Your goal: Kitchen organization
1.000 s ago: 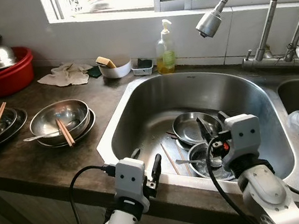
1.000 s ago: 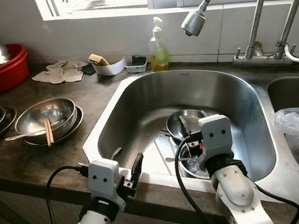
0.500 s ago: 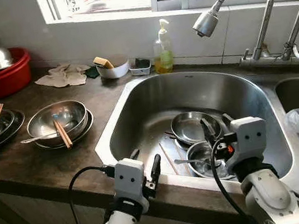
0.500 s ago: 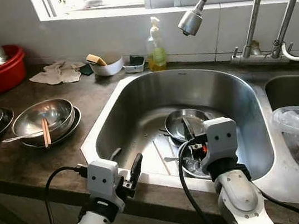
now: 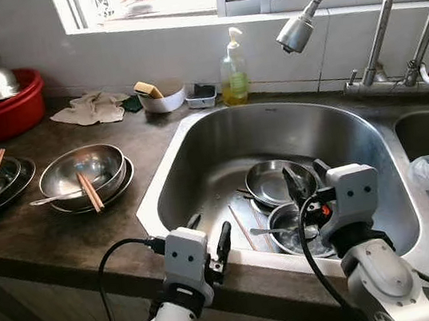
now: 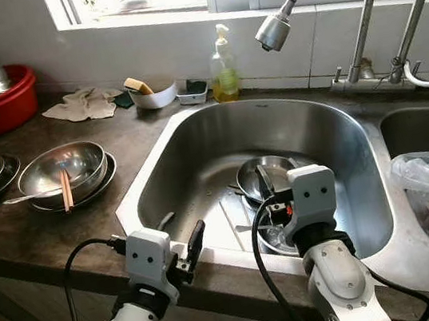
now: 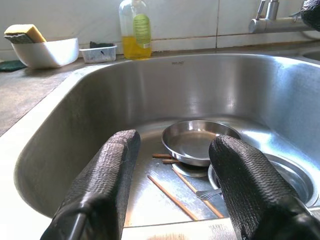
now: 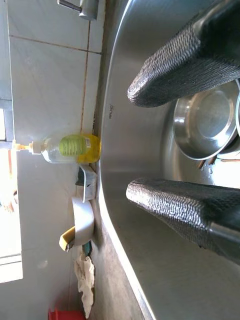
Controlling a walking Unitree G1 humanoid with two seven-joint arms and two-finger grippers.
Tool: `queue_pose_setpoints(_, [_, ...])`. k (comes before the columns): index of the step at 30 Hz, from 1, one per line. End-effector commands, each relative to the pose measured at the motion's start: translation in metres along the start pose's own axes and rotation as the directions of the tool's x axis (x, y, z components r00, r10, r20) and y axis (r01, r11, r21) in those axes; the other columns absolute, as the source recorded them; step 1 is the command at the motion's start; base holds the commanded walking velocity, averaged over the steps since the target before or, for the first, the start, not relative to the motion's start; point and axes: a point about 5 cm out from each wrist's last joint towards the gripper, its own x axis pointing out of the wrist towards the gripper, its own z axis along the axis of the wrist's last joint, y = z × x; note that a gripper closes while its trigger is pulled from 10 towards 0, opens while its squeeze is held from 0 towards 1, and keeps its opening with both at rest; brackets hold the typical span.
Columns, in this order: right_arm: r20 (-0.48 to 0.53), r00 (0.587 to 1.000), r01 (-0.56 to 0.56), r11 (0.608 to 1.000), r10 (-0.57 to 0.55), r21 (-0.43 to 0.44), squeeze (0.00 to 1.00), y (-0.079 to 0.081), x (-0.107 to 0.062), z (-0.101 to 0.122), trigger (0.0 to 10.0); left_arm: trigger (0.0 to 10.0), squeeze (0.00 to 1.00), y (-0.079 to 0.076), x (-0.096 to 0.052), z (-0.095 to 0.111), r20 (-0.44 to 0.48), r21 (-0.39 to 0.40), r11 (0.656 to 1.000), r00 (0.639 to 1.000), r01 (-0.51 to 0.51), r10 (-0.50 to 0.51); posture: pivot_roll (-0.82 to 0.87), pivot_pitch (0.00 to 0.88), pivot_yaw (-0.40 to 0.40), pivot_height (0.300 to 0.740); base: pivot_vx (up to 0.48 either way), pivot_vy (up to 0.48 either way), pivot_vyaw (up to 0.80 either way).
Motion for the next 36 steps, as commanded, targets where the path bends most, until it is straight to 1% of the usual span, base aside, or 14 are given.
queue_pose_setpoints(1, [0.003, 1.0, -0.004, 1.0, 0.004, 0.011, 0.0, 0.002, 0.001, 0.001, 10.0, 10.0, 0.0, 0.001, -0.001, 0.0, 0.005, 0.008, 1.0, 1.0, 0.006, -0.006, 0.03, 0.0, -0.016, 0.74, -0.262, 0.0, 0.0])
queue_pose_setpoints(7, [-0.002, 1.0, -0.003, 1.0, 0.003, 0.01, 0.0, 0.002, 0.001, -0.001, 10.0, 10.0, 0.0, 0.001, -0.001, -0.001, 0.003, 0.01, 1.0, 1.0, 0.009, -0.009, 0.03, 0.0, -0.012, 0.74, -0.284, 0.0, 0.0])
queue_pose_setpoints(14, [0.008, 1.0, -0.004, 1.0, 0.004, 0.014, 0.0, 0.003, 0.003, 0.001, 10.0, 10.0, 0.0, 0.001, 0.003, 0.005, 0.026, 0.011, 1.0, 1.0, 0.01, -0.011, 0.03, 0.0, -0.007, 0.74, -0.292, 0.0, 0.0])
queue_pose_setpoints(23, [0.015, 1.0, -0.015, 1.0, 0.014, 0.027, 0.0, 0.005, 0.003, 0.003, 10.0, 10.0, 0.0, 0.001, 0.003, 0.003, 0.025, 0.011, 1.0, 1.0, 0.01, -0.01, 0.03, 0.0, -0.013, 0.74, -0.304, 0.0, 0.0])
queue_pose_setpoints(36, [-0.038, 0.998, -0.052, 0.998, 0.053, 0.035, 0.0, 0.01, -0.003, -0.009, 10.0, 10.0, 0.0, 0.001, 0.0, 0.0, 0.009, 0.01, 1.0, 1.0, 0.003, -0.003, 0.03, 0.0, -0.014, 0.74, -0.311, 0.0, 0.0])
